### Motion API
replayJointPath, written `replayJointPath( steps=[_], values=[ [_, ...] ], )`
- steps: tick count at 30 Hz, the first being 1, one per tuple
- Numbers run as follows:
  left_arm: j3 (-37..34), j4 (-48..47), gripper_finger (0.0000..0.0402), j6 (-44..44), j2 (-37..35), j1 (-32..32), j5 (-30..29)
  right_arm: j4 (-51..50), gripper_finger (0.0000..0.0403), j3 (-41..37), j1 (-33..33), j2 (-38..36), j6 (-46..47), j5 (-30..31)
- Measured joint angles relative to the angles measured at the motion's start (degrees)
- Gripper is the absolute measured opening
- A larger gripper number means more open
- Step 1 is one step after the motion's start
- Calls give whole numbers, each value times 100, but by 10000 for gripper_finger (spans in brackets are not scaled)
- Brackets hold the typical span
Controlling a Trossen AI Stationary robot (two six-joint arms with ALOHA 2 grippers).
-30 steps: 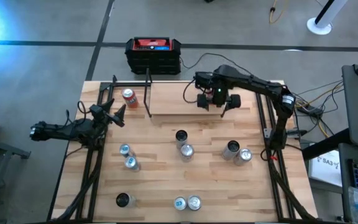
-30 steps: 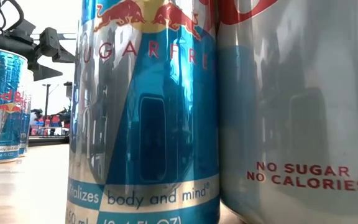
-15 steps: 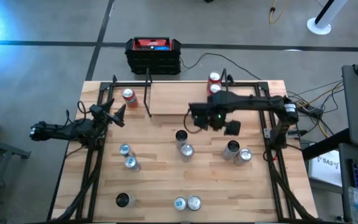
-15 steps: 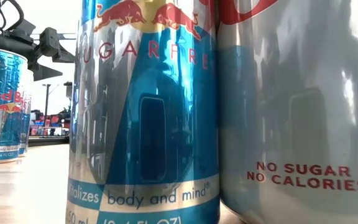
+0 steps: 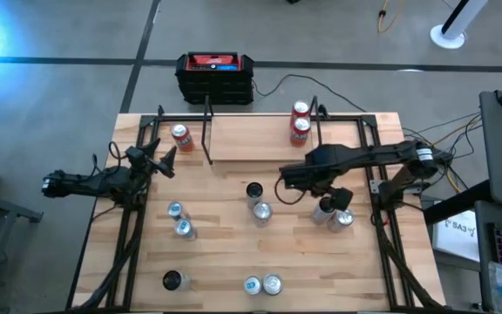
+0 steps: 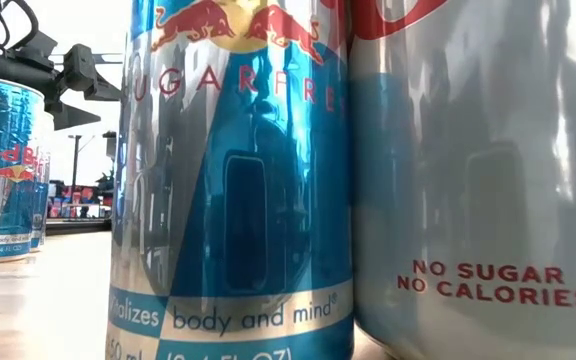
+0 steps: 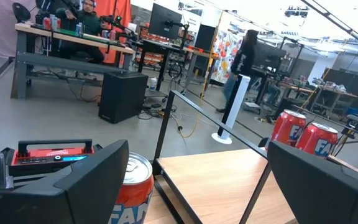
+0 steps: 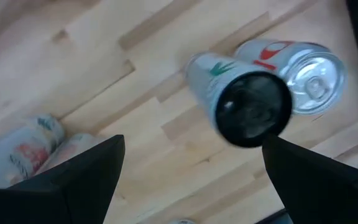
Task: Place canned beverage on shelf
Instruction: Put the top white pink soda can on the shelf
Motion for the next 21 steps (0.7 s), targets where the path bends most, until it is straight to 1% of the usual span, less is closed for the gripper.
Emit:
replayJointPath(
  steps=[4,9,16,21],
  values=[
    [0,1,368,0,0,-1,0,-3,364,-420,169,-421,259,-32],
    [0,0,368,2,-1,0,0,90,364,-869,324,-834,326,-17],
    [0,0,368,2,1,1,0,303,364,-1335,323,-904,110,23],
    [0,0,368,2,0,0,0,725,364,-1591,324,-906,-182,20]
  ],
)
